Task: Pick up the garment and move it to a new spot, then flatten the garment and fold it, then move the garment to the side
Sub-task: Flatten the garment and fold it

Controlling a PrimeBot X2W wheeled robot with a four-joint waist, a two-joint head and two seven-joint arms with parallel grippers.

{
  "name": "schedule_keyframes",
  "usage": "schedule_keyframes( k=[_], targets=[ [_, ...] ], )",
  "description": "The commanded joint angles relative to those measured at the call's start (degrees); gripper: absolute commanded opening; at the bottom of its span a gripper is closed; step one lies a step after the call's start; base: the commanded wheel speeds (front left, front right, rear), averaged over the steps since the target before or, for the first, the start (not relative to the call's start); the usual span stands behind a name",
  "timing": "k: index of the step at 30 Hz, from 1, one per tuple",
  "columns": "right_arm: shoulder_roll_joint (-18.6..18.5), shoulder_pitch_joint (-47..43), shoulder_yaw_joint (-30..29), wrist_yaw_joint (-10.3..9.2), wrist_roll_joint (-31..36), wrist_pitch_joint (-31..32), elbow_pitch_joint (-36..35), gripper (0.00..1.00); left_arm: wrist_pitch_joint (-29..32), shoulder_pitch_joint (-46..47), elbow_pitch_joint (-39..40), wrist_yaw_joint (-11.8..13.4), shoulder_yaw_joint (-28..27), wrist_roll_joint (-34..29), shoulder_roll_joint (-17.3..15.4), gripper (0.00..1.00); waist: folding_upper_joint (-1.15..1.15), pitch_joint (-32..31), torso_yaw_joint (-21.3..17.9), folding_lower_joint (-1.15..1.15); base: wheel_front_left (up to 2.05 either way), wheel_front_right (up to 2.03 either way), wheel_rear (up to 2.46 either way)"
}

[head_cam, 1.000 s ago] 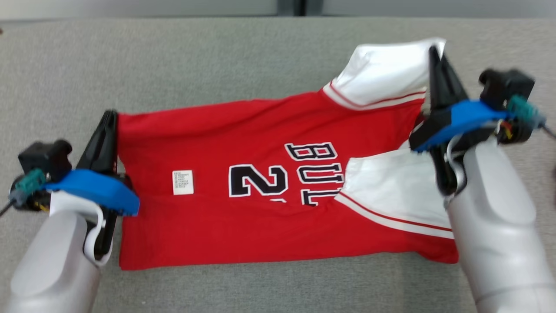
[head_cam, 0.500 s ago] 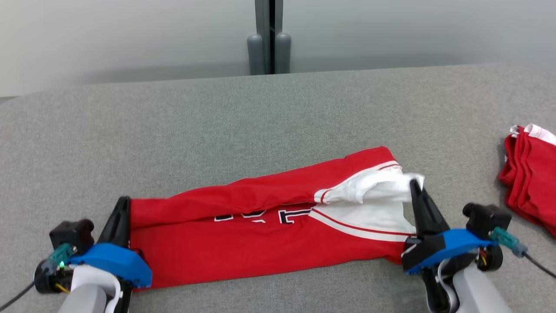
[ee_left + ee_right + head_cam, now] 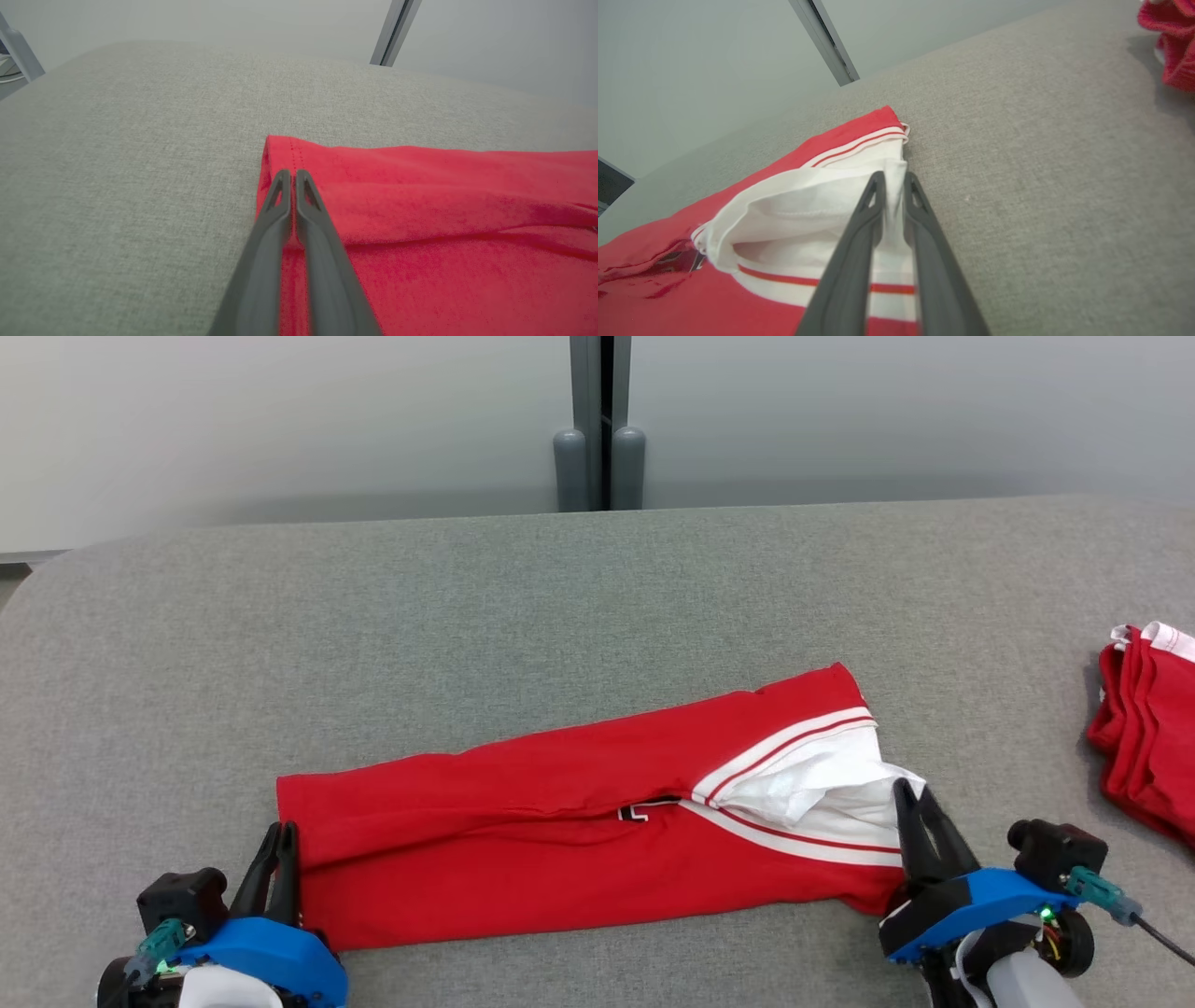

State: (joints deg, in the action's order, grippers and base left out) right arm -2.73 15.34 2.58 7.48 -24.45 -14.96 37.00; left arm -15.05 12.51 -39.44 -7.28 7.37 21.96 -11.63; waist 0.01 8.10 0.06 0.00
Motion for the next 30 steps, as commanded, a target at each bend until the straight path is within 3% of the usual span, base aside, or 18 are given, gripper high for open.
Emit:
schedule_keyframes(
  k=[1, 8, 16, 20, 21, 22, 23, 27, 30],
  targets=[
    [-0.3, 0.5, -1.9, 0.03, 0.1, -0.3, -1.4, 1.00, -0.1, -2.0, 3.2, 0.6, -2.4, -2.1, 1.2, 1.00, -0.01, 0.1, 0.9, 0.00, 0.00, 0.00, 0.00],
    [-0.3, 2.4, -5.7, 0.03, 3.1, -0.3, -0.1, 1.00, -0.1, -5.1, 8.8, 0.2, -6.5, -6.7, 4.2, 1.00, -0.01, 0.9, 5.0, 0.00, 0.00, 0.00, 0.00],
    [-0.2, 7.3, -9.2, 0.02, 9.8, 2.6, 17.5, 1.00, -0.1, -5.1, 9.8, -0.3, -8.1, -8.8, 5.8, 1.00, -0.01, 1.4, 8.5, 0.00, 0.00, 0.00, 0.00],
    [0.3, 8.8, -7.1, 0.07, 8.4, 3.8, 22.5, 0.98, -0.1, -4.8, 10.1, -0.2, -8.4, -9.0, 6.0, 1.00, -0.01, 1.7, 9.1, 0.00, 0.00, 0.00, 0.00],
    [0.6, 9.2, -5.5, 0.11, 7.4, 3.9, 23.6, 0.52, -0.1, -4.7, 10.2, -0.2, -8.4, -9.0, 6.0, 1.00, -0.01, 1.7, 9.1, 0.00, 0.00, 0.00, 0.00],
    [0.9, 9.4, -3.7, 0.23, 6.0, 3.9, 24.4, 0.30, -0.1, -4.7, 10.3, -0.2, -8.3, -8.9, 6.0, 1.00, -0.01, 1.8, 9.0, 0.00, 0.00, 0.00, 0.00],
    [1.1, 9.6, -2.0, 0.35, 4.6, 3.7, 24.9, 0.00, -0.1, -4.7, 10.4, -0.2, -8.3, -8.8, 6.0, 1.00, -0.01, 1.8, 8.9, 0.00, 0.00, 0.00, 0.00],
    [0.8, 10.2, 2.1, 0.29, 0.8, 1.8, 25.2, 0.00, -0.1, -4.7, 10.7, -0.3, -7.6, -8.5, 5.8, 1.00, -0.01, 1.6, 7.7, 0.00, 0.00, 0.00, 0.00],
    [0.3, 11.0, 0.9, 0.08, 1.0, 0.4, 24.3, 0.00, -0.1, -4.7, 11.1, -0.3, -6.8, -8.6, 5.6, 1.00, -0.01, 1.3, 6.5, 0.00, 0.00, 0.00, 0.00]
  ],
)
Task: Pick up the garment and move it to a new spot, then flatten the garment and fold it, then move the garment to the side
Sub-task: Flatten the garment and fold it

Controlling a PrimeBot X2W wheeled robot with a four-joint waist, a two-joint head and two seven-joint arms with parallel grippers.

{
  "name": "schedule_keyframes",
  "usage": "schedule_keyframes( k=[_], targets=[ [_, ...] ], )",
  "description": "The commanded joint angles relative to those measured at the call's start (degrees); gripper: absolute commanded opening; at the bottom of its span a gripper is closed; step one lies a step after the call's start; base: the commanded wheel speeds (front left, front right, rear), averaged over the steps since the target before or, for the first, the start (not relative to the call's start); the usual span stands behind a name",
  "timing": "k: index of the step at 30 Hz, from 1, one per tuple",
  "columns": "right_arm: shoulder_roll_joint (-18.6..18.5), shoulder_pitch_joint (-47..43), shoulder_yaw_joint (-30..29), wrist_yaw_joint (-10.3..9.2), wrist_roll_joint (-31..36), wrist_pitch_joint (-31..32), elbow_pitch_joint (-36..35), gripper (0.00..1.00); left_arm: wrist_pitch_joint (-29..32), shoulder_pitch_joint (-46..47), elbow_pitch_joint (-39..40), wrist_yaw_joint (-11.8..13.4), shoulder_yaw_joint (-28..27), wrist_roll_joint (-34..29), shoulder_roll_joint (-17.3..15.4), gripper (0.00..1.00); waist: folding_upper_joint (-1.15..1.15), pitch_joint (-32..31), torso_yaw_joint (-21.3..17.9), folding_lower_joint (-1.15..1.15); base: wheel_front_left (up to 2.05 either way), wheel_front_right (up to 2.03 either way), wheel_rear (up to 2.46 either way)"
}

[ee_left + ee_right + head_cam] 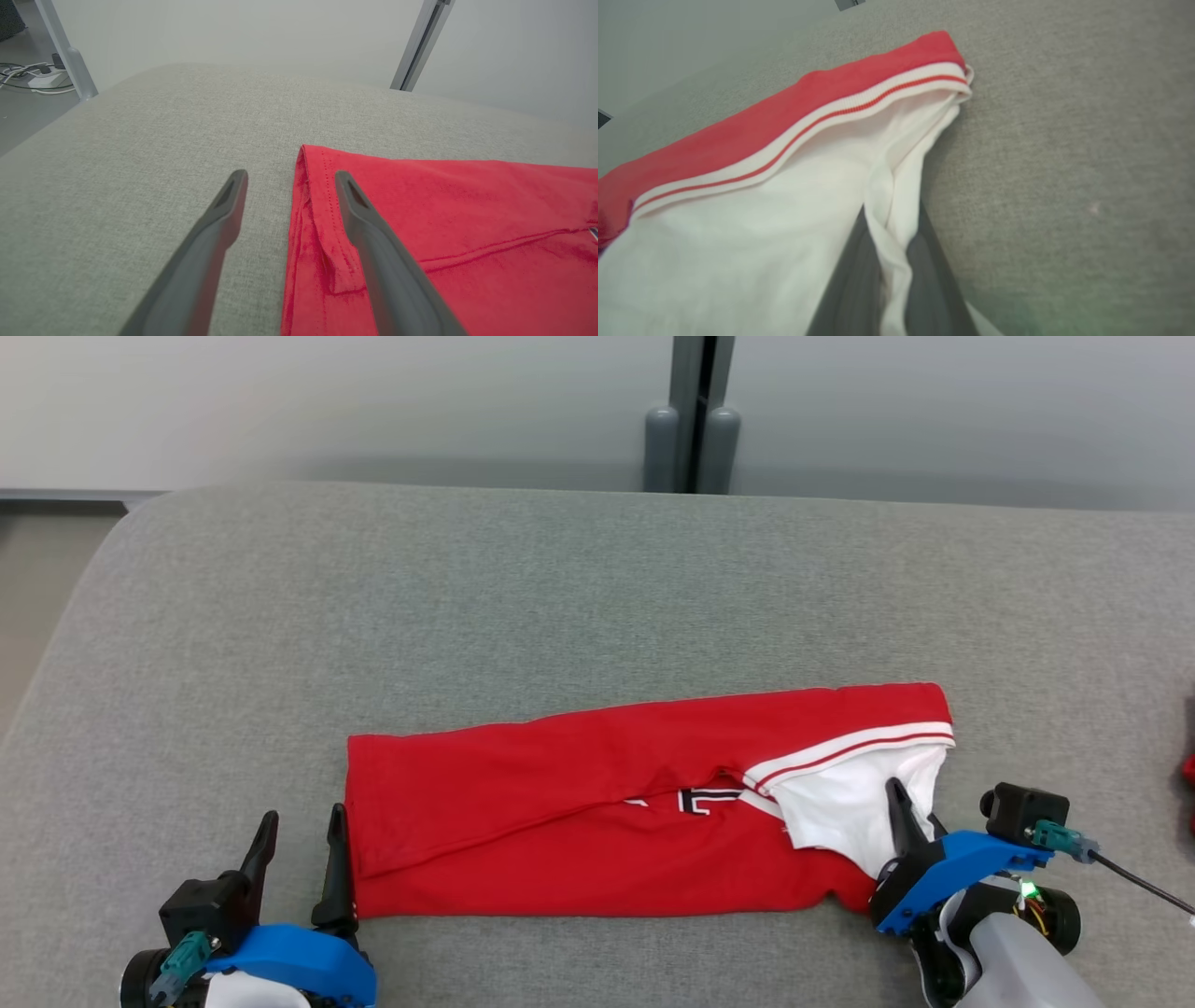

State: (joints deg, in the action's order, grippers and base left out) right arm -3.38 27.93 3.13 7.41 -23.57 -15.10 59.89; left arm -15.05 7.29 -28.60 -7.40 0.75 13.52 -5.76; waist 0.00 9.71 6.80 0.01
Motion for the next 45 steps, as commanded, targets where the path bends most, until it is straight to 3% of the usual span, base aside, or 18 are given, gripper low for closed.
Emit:
schedule_keyframes(
  k=[1, 8, 14, 21, 30, 39, 45],
  targets=[
    [0.7, -1.3, -0.6, 0.12, 0.6, 0.4, 1.0, 0.00, -0.1, 0.4, 0.4, -0.1, 0.2, -0.1, -0.2, 1.00, 0.00, -0.5, -0.7, -0.01, 0.00, 0.00, 0.00],
    [0.2, -3.7, -11.4, 0.08, 6.9, -0.1, -10.5, 0.00, -0.1, -0.5, 0.9, -0.1, 2.0, 0.2, 0.0, 1.00, 0.00, -1.7, -4.7, -0.01, 0.00, 0.00, 0.00],
    [0.3, -5.7, -12.6, 0.08, 10.4, -0.1, -17.3, 0.00, -0.1, -1.0, 0.9, -0.1, 3.2, 0.1, 0.8, 1.00, 0.00, -3.1, -7.6, -0.01, 0.00, 0.00, 0.00],
    [0.4, -7.4, 1.1, 0.10, 0.9, 2.6, -24.3, 0.00, -0.1, -0.7, 0.3, -0.1, 5.1, -0.2, 1.6, 1.00, 0.00, -3.9, -7.1, -0.01, 0.00, 0.00, 0.00],
    [0.4, -9.7, 16.8, 0.10, -10.3, 6.2, -29.7, 0.00, -0.1, -0.8, -0.9, -0.1, 7.5, -1.1, 1.3, 1.00, 0.00, -4.6, 1.5, -0.01, 0.00, 0.00, 0.00],
    [0.3, -3.8, 25.4, 0.10, -15.4, 4.7, -24.2, 0.00, -0.1, 0.4, -1.7, -0.1, 10.2, -0.6, 1.1, 1.00, 0.00, -3.8, 11.1, -0.01, 0.00, 0.00, 0.00],
    [0.3, 0.5, 29.4, 0.10, -16.9, 2.5, -17.8, 0.00, -0.1, 0.8, -1.9, -0.1, 11.0, 0.0, 1.3, 1.00, 0.00, -3.7, 13.9, -0.01, 0.00, 0.00, 0.00]
  ],
)
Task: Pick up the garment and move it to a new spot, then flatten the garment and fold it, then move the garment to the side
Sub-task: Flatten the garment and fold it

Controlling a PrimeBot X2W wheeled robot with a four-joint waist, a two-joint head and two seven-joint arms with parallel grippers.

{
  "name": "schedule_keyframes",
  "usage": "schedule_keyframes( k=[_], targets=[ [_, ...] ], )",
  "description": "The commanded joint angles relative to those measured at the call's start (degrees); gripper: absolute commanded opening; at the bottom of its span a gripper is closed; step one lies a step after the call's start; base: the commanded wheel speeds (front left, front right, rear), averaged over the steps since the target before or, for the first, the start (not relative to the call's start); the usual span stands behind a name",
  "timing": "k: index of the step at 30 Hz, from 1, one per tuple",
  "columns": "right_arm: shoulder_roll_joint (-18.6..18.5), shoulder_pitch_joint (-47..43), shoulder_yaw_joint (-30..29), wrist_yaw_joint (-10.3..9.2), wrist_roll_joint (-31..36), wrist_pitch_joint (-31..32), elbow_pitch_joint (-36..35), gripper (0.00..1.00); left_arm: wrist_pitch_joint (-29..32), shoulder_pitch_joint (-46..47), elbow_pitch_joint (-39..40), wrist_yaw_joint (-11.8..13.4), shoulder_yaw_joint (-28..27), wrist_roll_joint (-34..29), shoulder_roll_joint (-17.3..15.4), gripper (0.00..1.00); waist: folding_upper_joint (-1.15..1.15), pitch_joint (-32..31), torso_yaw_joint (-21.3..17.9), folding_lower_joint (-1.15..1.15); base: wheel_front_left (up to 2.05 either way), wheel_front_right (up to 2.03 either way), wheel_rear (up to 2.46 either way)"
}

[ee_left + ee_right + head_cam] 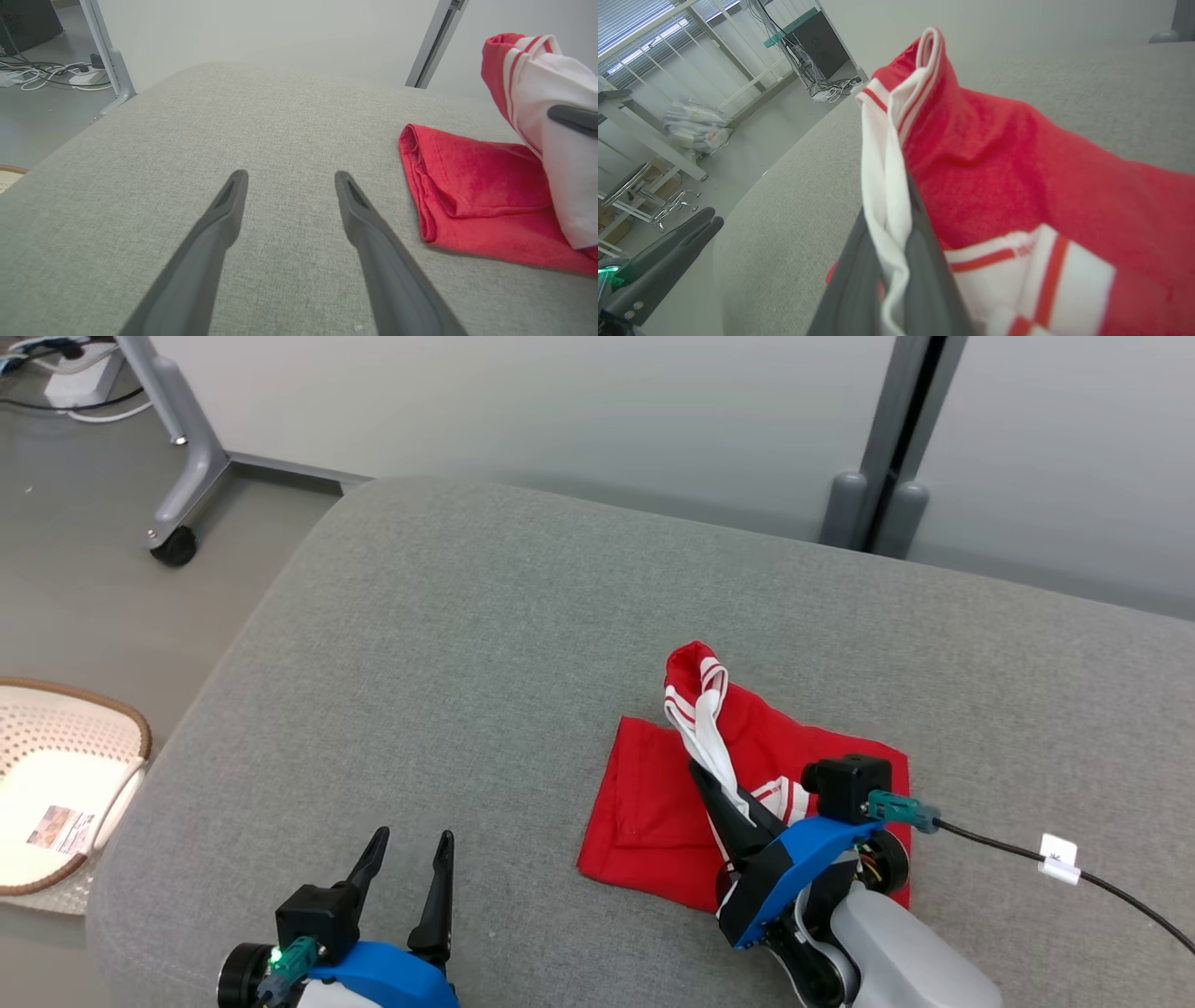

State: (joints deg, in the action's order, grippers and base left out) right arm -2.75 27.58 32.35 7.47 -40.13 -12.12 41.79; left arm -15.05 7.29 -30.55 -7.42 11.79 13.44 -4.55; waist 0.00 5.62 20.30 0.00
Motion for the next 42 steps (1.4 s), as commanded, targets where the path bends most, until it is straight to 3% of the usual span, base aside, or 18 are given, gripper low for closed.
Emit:
schedule_keyframes(
  k=[1, 2, 3, 4, 8, 16, 21, 32, 42],
  targets=[
    [-0.3, 1.5, 0.9, 0.05, -0.5, -0.7, 1.3, 0.00, -0.1, 0.9, 0.1, -0.1, -0.1, 0.1, 0.1, 1.00, 0.00, 0.5, 0.5, 0.00, 0.00, 0.00, 0.00],
    [-0.3, 1.9, 1.5, 0.05, -1.3, -1.1, 1.7, 0.37, -0.1, 0.9, 0.2, -0.1, -0.2, 0.1, 0.1, 1.00, 0.00, 0.5, 0.4, 0.00, 0.00, 0.00, 0.00],
    [-0.3, 2.3, 2.4, 0.05, -2.4, -1.3, 1.6, 0.60, -0.1, 0.8, 0.2, -0.1, -0.3, 0.1, 0.0, 1.00, 0.00, 0.6, 0.1, 0.00, 0.00, 0.00, 0.00],
    [-0.3, 2.8, 2.8, 0.05, -3.2, -1.9, 1.5, 1.00, -0.1, 0.9, 0.3, -0.1, -0.2, 0.1, 0.0, 1.00, 0.00, 0.7, -0.4, 0.00, 0.00, 0.00, 0.00],
    [-0.4, 4.3, 0.3, 0.04, -2.0, -3.0, 2.5, 1.00, -0.1, 1.1, 0.9, -0.1, -1.1, -0.5, -0.2, 1.00, 0.00, 0.6, -3.4, 0.00, 0.00, 0.00, 0.00],
    [-0.2, -2.7, -20.7, 0.05, 14.9, -3.1, -5.3, 1.00, -0.1, 1.7, 2.8, -0.1, -4.9, -2.4, 0.3, 1.00, 0.00, -0.3, -11.3, 0.00, 0.00, 0.00, 0.00],
    [-0.2, -9.0, -27.6, 0.04, 21.6, -3.1, -9.9, 1.00, -0.1, 1.6, 3.4, 0.0, -7.1, -3.8, 0.5, 1.00, 0.00, -1.0, -15.5, 0.00, 0.00, 0.00, 0.00],
    [-0.2, -17.7, -30.6, 0.04, 27.3, -3.1, -15.4, 1.00, -0.1, -0.9, 3.4, 1.9, -11.4, -7.5, 0.8, 1.00, 0.00, -2.4, -20.9, 0.00, 0.00, 0.00, 0.00],
    [-0.2, -21.8, -31.6, 0.04, 29.1, -3.1, -15.6, 1.00, -0.1, -4.5, 3.4, 3.2, -12.9, -9.3, 1.3, 1.00, 0.00, -4.7, -21.2, 0.00, 0.00, 0.00, 0.00]
  ],
)
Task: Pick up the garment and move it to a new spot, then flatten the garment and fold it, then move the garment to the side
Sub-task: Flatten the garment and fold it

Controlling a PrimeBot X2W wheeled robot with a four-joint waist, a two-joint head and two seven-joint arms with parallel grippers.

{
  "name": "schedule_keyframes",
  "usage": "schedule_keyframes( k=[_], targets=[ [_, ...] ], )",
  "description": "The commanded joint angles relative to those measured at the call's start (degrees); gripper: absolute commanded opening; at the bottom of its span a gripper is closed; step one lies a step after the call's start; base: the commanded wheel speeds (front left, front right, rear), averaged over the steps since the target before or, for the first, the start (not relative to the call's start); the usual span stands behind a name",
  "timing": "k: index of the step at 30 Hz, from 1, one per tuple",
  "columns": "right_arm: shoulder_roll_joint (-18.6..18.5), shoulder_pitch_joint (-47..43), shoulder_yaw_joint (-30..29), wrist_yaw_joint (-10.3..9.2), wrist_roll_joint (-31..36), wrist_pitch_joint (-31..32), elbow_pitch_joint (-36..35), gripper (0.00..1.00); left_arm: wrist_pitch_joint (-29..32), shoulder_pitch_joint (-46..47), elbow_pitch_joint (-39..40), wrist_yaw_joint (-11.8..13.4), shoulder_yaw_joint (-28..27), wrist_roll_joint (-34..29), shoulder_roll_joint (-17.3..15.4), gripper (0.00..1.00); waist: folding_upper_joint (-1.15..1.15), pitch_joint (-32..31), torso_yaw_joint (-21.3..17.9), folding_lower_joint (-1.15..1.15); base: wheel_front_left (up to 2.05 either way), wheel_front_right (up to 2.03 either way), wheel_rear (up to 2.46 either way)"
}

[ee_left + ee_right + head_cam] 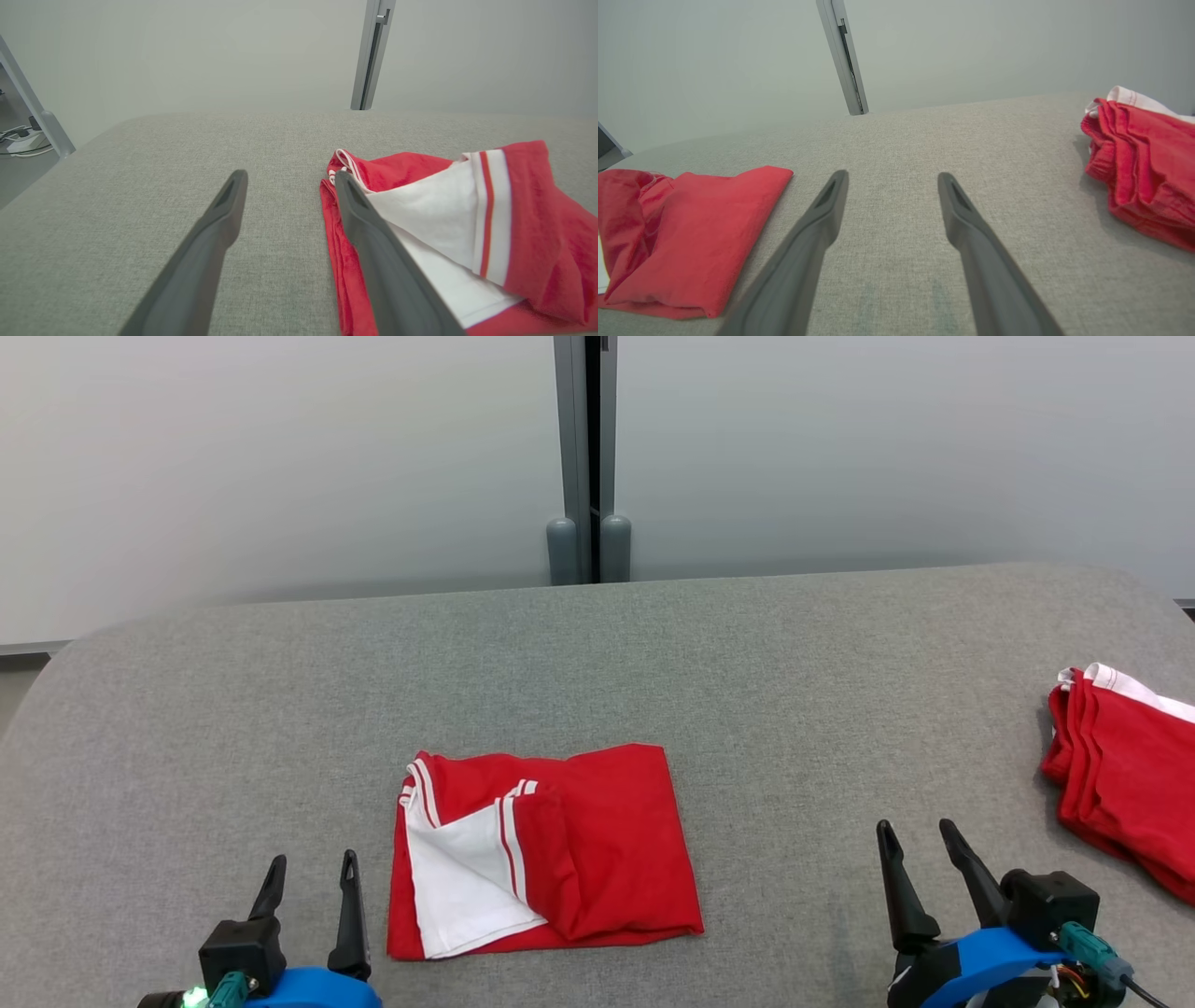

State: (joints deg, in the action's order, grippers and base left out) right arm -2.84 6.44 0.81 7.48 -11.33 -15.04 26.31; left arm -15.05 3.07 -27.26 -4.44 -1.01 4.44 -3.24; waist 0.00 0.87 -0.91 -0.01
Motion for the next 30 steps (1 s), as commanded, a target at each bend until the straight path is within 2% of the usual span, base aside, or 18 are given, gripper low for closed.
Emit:
schedule_keyframes(
  k=[1, 10, 17, 18, 19, 20, 21, 30],
  targets=[
    [-0.1, -0.8, -0.2, 0.03, 0.4, -0.2, 0.0, 1.00, -0.1, -0.6, 0.0, 0.3, -0.1, -0.4, 0.0, 1.00, 0.00, -0.1, 0.1, 0.01, 0.00, 0.00, 0.00],
    [-0.1, -0.2, -0.5, 0.03, 0.2, -0.2, 0.4, 1.00, -0.1, -0.3, -0.2, 0.1, 0.3, -0.1, 0.2, 1.00, 0.00, -0.2, 1.3, 0.01, 0.00, 0.00, 0.00],
    [-0.1, 4.0, 6.8, 0.03, -1.6, -0.2, 2.1, 1.00, -0.1, 0.9, -0.4, -1.0, 0.9, 0.6, 0.3, 1.00, 0.00, 2.3, 4.6, 0.01, 0.00, 0.00, 0.00],
    [-0.2, 4.8, 7.9, 0.02, -1.8, -0.2, 2.7, 0.95, -0.1, 1.1, -0.5, -1.1, 1.1, 0.6, 0.3, 1.00, 0.00, 2.7, 5.6, 0.01, 0.00, 0.00, 0.00],
    [-0.2, 5.8, 8.8, 0.03, -1.7, -0.2, 3.4, 0.48, -0.1, 1.2, -0.6, -1.2, 1.2, 0.6, 0.3, 1.00, 0.00, 3.0, 6.5, 0.01, 0.00, 0.00, 0.00],
    [-0.2, 6.8, 9.7, 0.03, -1.8, -0.2, 4.1, 0.31, -0.1, 1.4, -0.5, -1.4, 1.1, 0.8, 0.3, 1.00, 0.00, 3.4, 7.4, 0.01, 0.00, 0.00, 0.00],
    [-0.2, 7.6, 10.1, 0.03, -1.9, -0.2, 5.2, 0.00, -0.1, 1.7, -0.6, -1.6, 1.4, 0.8, 0.3, 1.00, 0.00, 3.7, 8.5, 0.01, 0.00, 0.00, 0.00],
    [-0.2, 14.7, 12.0, 0.03, -0.9, -0.2, 14.5, 0.00, -0.1, 3.2, -0.7, -2.6, 1.8, 1.0, 0.3, 1.00, 0.00, 6.2, 16.5, 0.01, 0.00, 0.00, 0.00]
  ],
)
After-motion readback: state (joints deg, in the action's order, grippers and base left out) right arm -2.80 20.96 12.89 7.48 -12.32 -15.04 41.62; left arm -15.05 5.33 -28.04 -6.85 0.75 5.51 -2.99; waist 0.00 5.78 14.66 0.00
